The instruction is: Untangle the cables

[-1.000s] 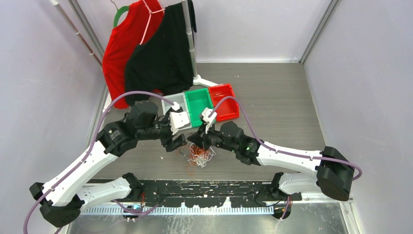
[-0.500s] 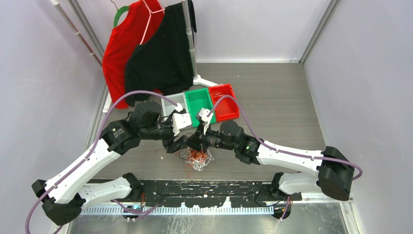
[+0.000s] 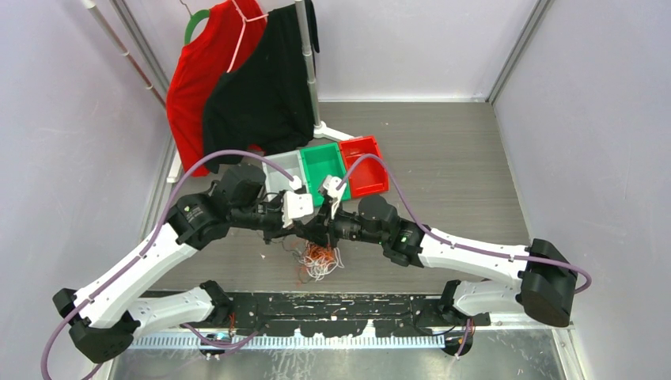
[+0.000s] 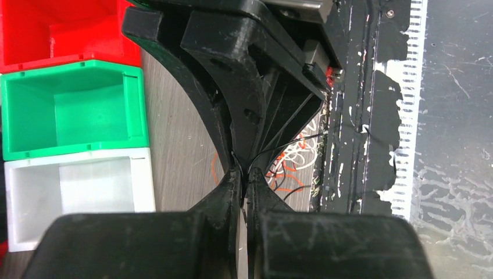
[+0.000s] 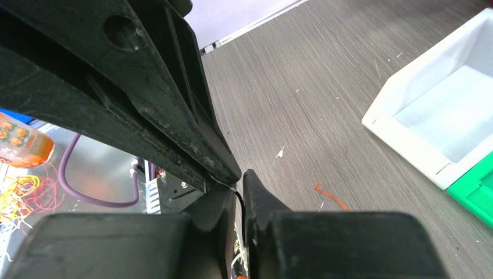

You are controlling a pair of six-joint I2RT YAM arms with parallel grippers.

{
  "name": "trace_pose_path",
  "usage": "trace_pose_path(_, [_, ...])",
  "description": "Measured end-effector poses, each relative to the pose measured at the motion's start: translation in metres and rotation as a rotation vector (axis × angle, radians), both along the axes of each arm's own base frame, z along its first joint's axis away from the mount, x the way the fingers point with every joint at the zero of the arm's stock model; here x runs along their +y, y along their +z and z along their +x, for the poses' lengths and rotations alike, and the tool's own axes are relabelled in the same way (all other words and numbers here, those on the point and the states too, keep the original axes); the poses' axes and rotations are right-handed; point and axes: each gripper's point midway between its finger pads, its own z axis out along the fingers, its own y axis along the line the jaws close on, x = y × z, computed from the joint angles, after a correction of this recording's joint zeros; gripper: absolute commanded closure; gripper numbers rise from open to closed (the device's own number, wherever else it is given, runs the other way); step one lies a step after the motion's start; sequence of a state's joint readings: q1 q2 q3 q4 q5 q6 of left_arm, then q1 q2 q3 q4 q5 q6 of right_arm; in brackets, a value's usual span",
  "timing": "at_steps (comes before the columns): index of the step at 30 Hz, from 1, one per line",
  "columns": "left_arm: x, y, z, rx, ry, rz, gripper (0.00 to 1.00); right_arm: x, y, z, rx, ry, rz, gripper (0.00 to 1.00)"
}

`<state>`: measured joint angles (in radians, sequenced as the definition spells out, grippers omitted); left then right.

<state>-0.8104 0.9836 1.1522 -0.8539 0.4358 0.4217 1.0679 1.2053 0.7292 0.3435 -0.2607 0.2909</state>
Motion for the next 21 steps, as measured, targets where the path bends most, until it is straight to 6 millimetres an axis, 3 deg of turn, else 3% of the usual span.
trace_pose_path(8, [-0.002,0.021,-0.005,-0.020,-0.050,-0.013,1.00,-0.005,0.017,0.006,-0.032,-0.048,0.050,0.55])
trace_pose_path(21, [0.007,0.025,-0.014,0.032,-0.043,0.022,1.00,0.004,0.018,0.004,-0.069,-0.065,0.116,0.47])
